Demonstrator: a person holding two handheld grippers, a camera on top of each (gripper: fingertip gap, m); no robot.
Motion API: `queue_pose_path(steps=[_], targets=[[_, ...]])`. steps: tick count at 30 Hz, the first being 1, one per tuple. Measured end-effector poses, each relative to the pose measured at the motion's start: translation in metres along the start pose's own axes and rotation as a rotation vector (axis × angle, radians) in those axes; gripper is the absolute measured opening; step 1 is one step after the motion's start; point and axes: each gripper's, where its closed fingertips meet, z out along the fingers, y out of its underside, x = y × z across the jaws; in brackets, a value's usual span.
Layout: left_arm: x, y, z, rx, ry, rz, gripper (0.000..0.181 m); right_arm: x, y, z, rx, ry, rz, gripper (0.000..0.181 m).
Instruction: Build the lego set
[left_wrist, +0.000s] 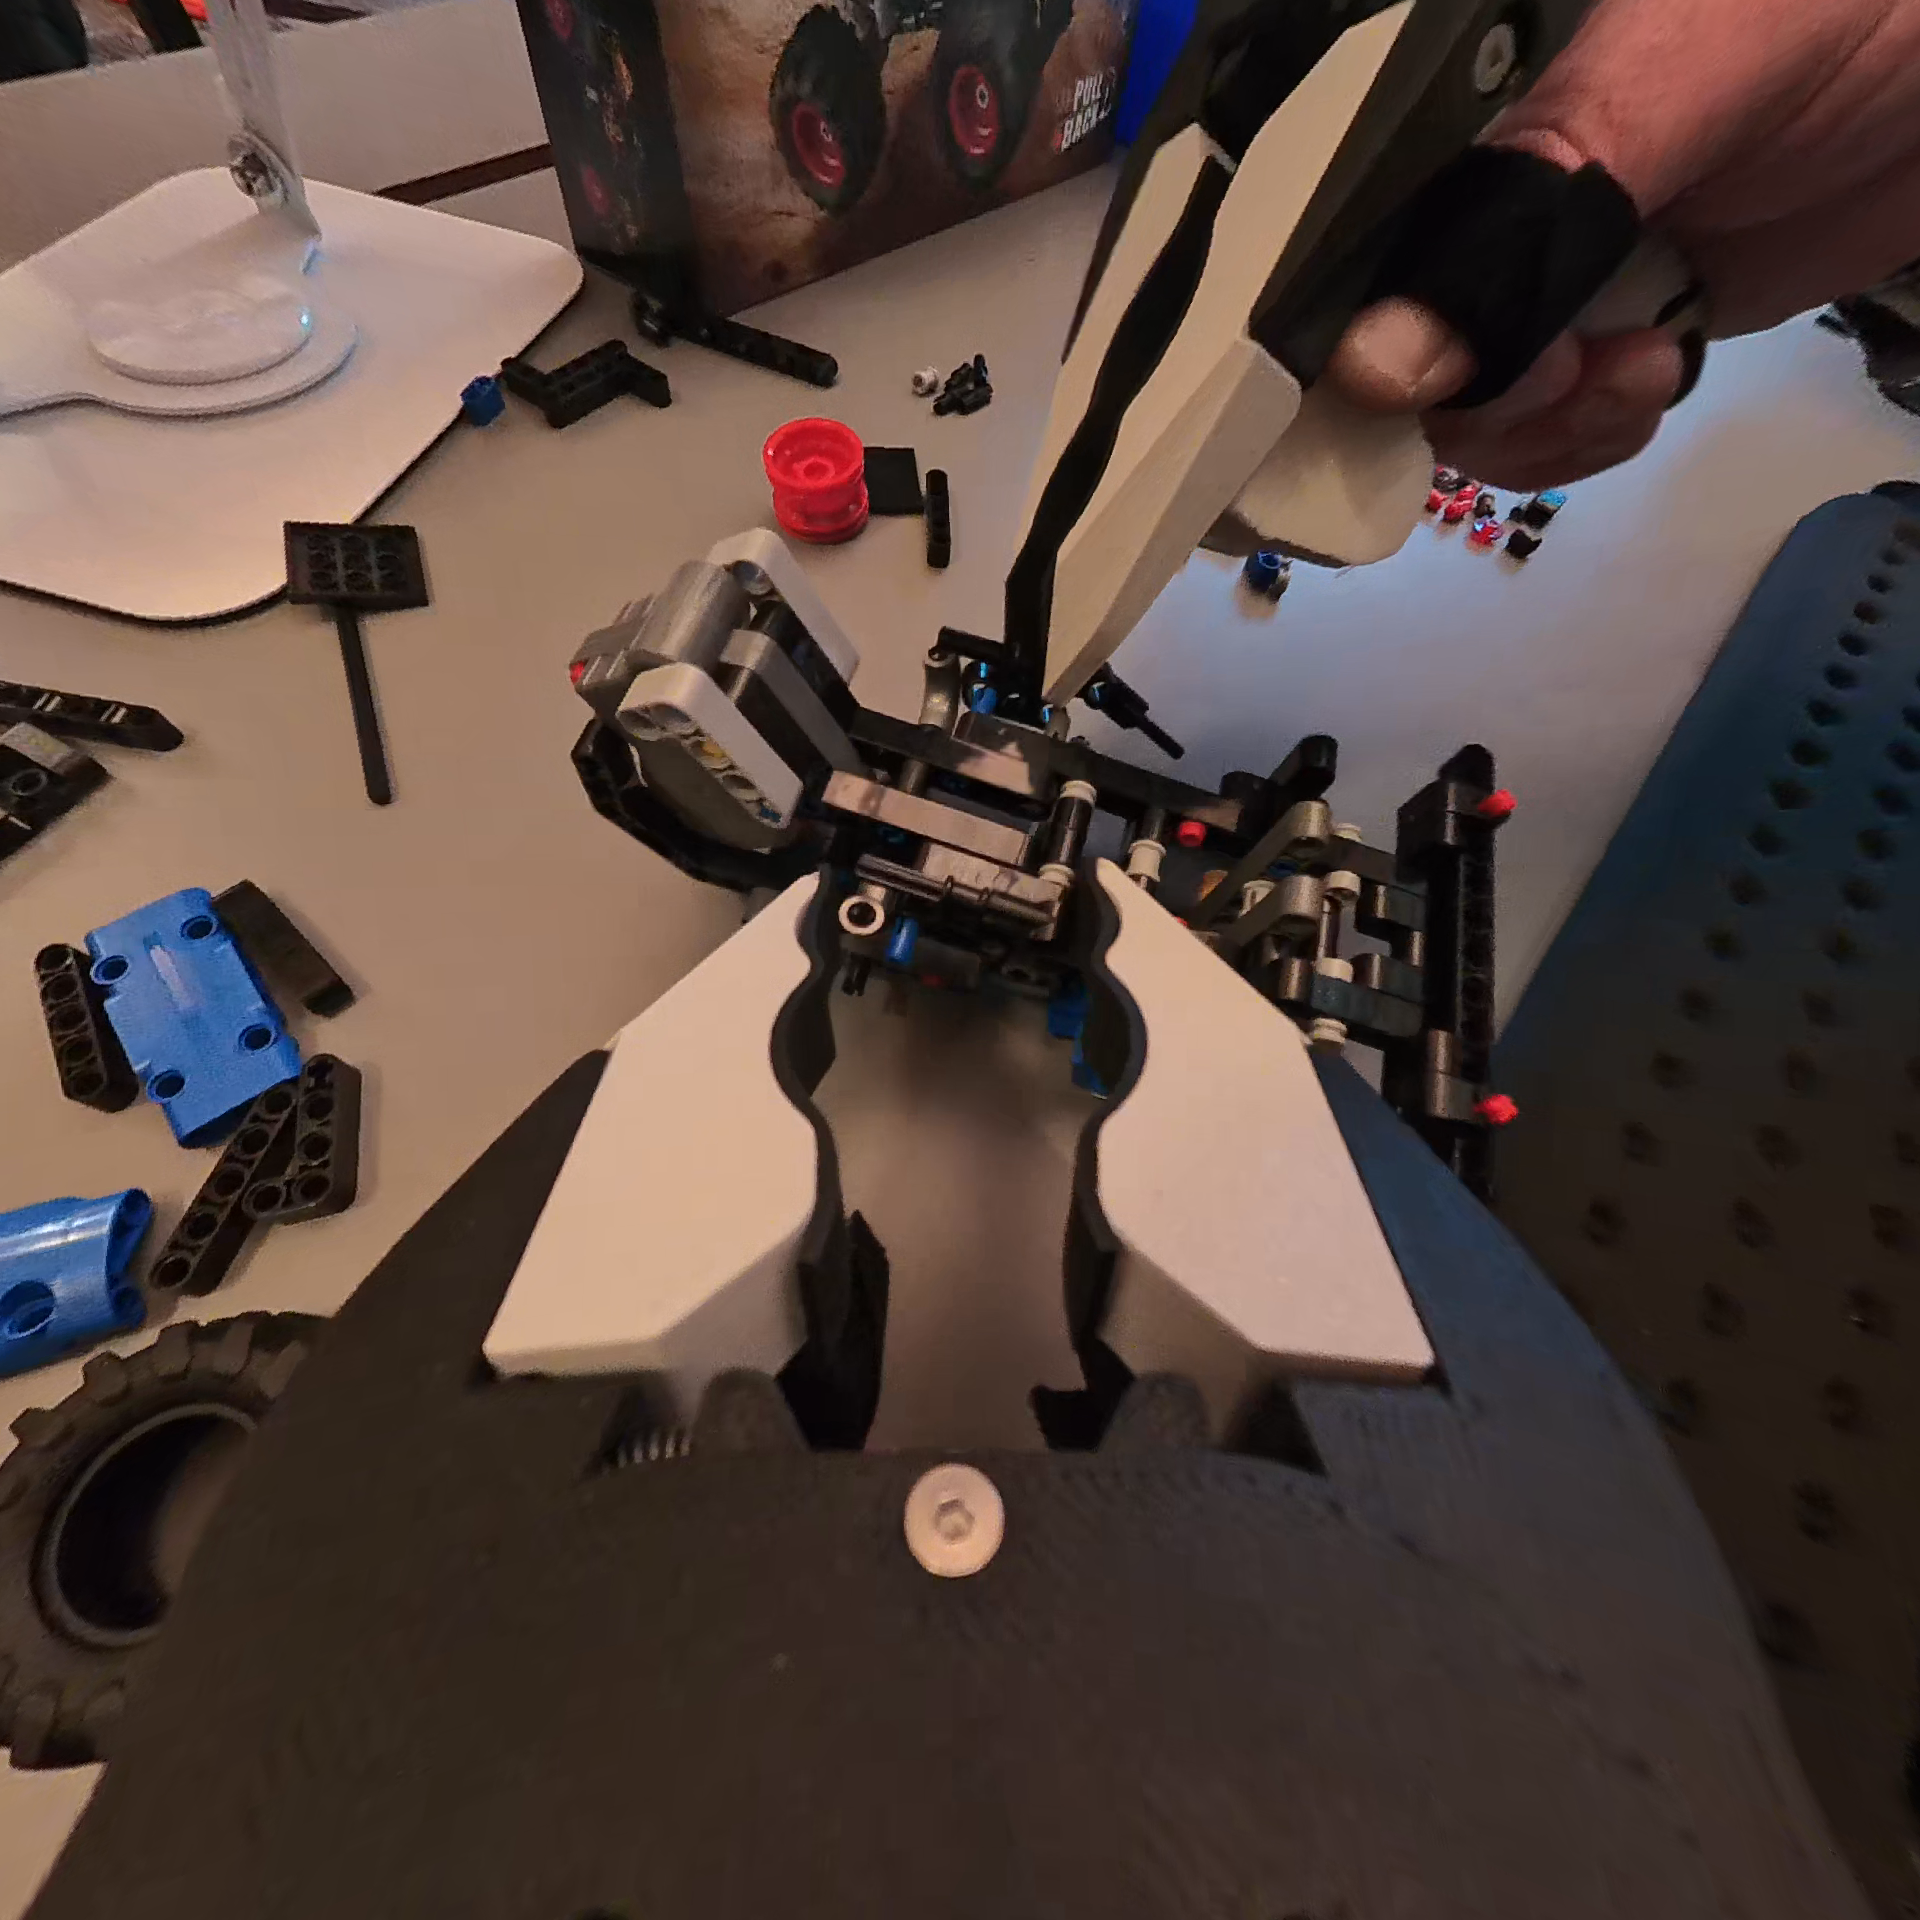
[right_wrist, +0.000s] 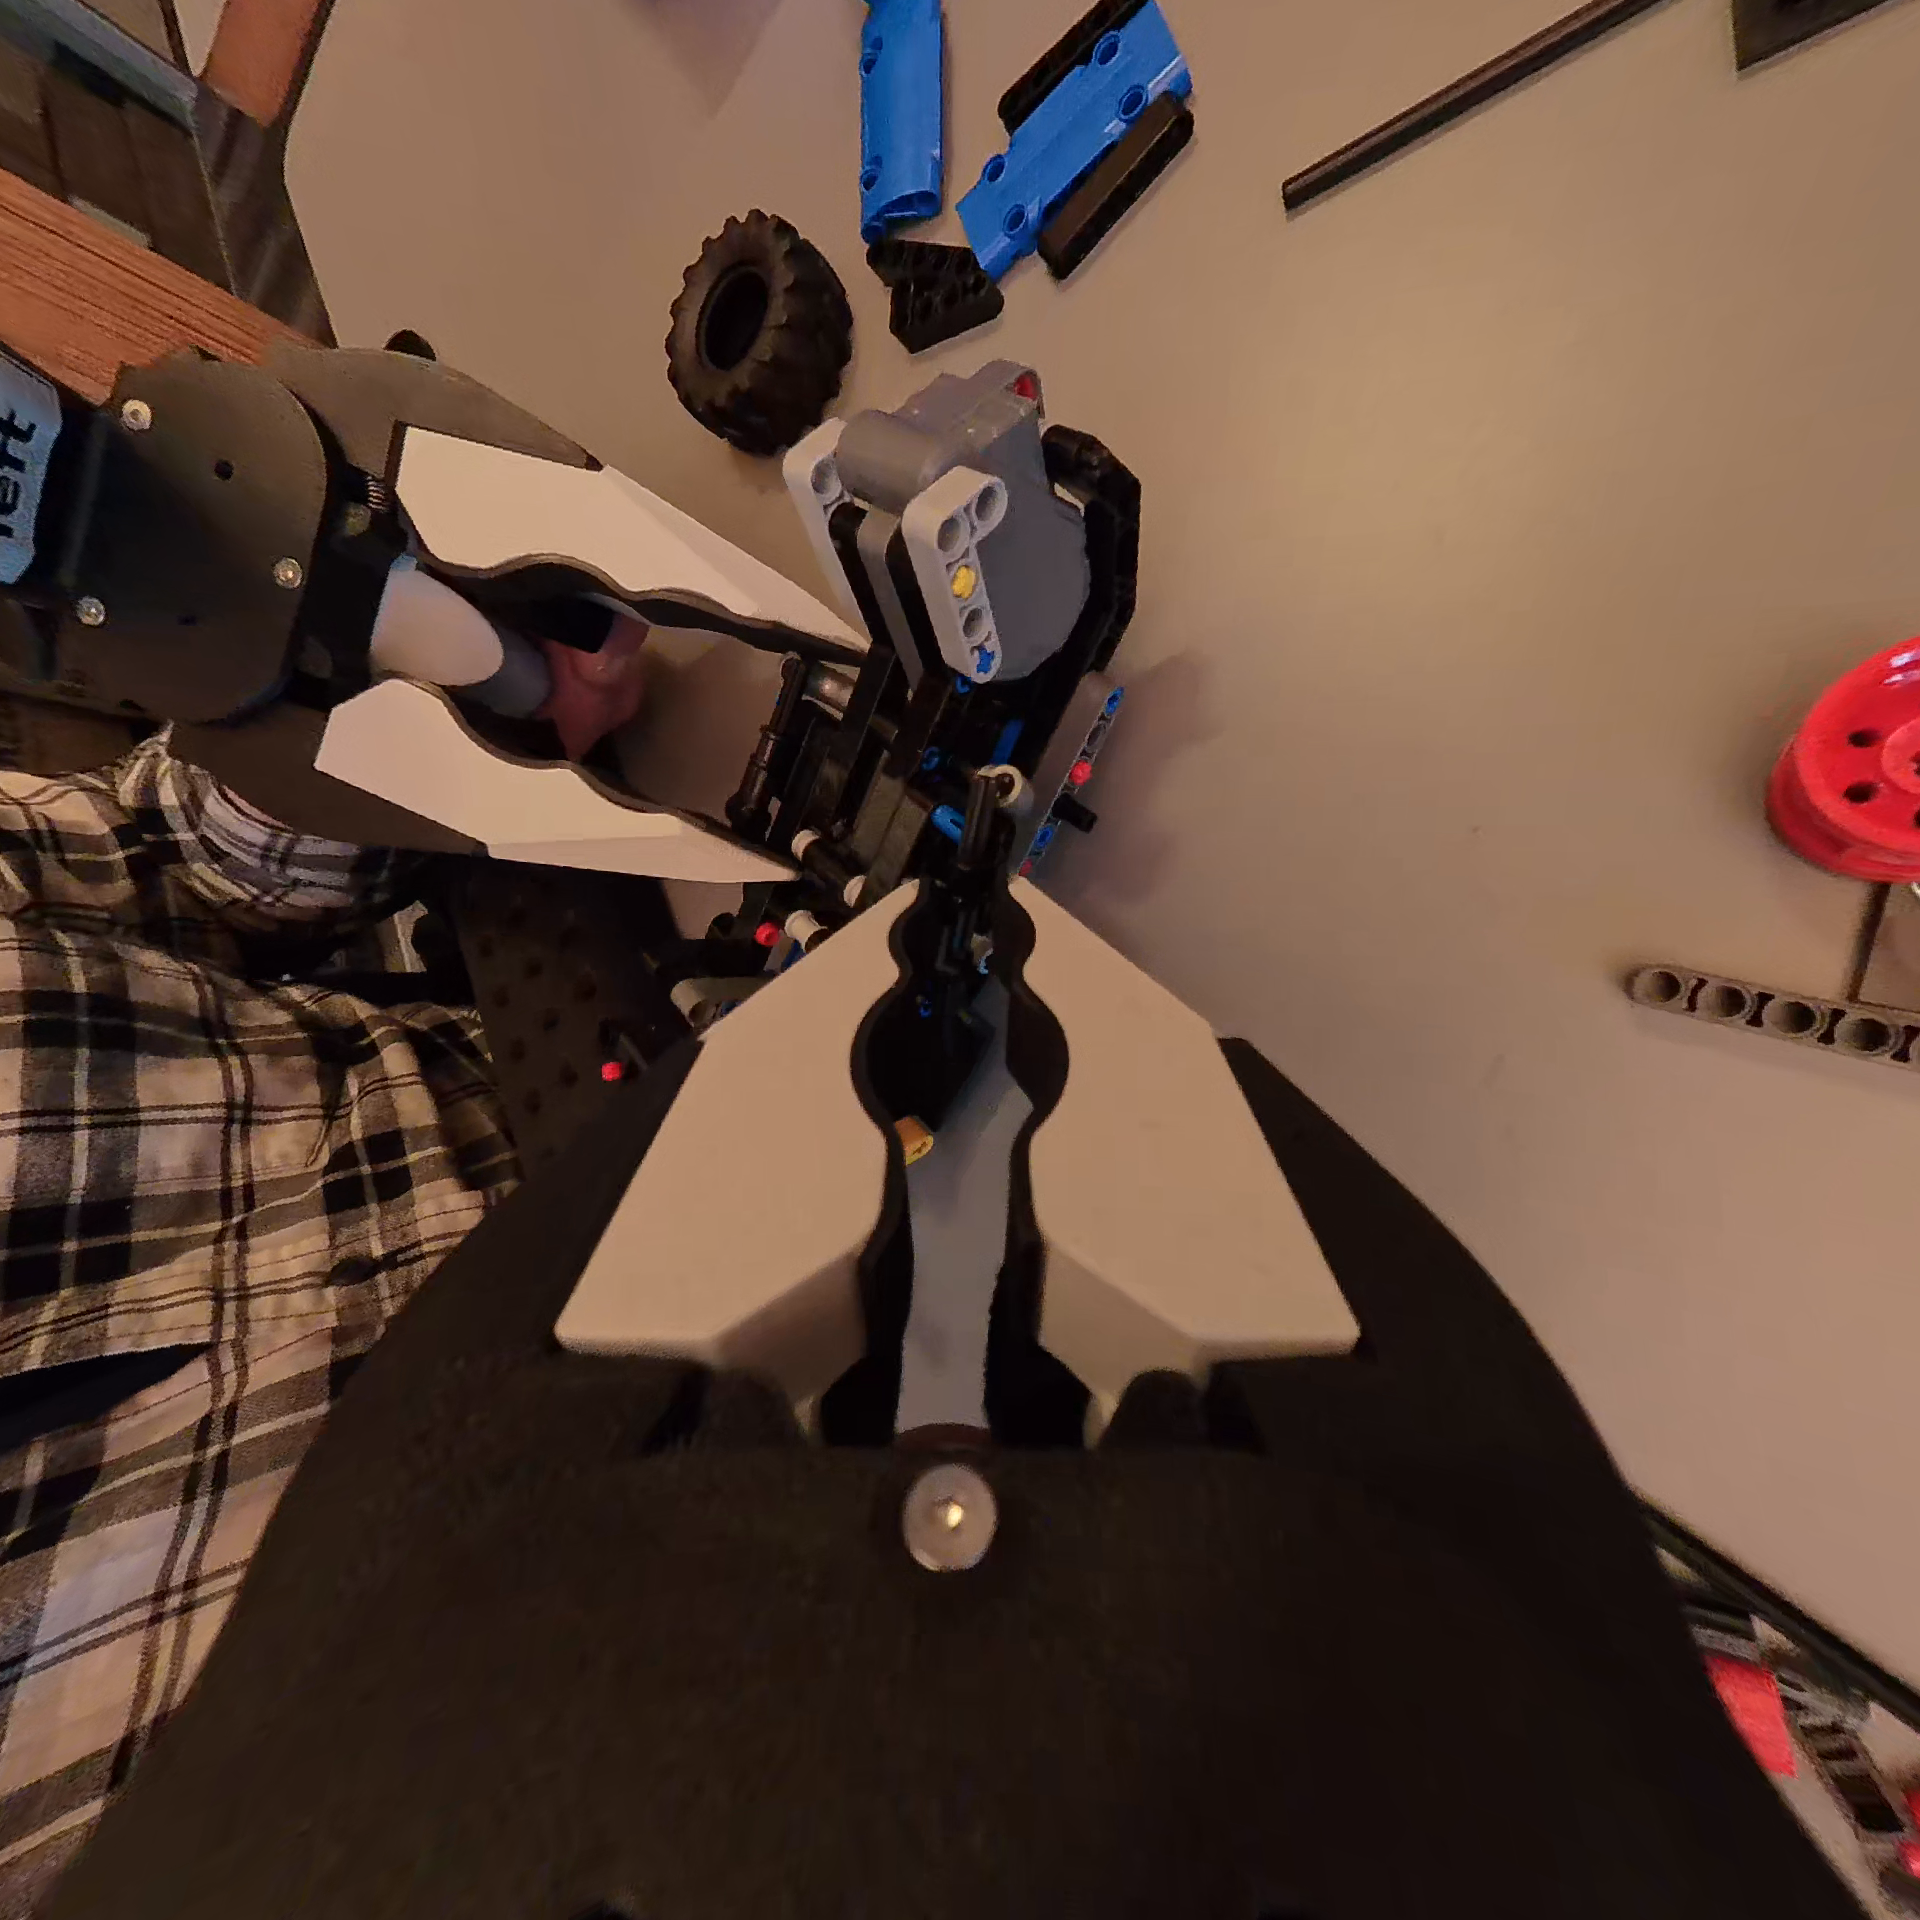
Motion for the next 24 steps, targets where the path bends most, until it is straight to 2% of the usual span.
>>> queue_pose_path(steps=[6,19,24], targets=[[0.0005,-0.0014,0.002,-0.001,-0.024,0.022,0.044,0.0001,0.0036,0.0004,0.026,-0.007,0.023,0.008],[0.0018,-0.0008,0.0054,-0.01,-0.052,0.051,0.046,-0.0042,0.0049,-0.0011,-0.021,0.012,0.004,0.008],[0.0026,-0.0011,0.007,-0.013,-0.061,0.063,0.045,-0.0064,0.003,-0.0035,0.011,-0.063,0.03,0.011]])
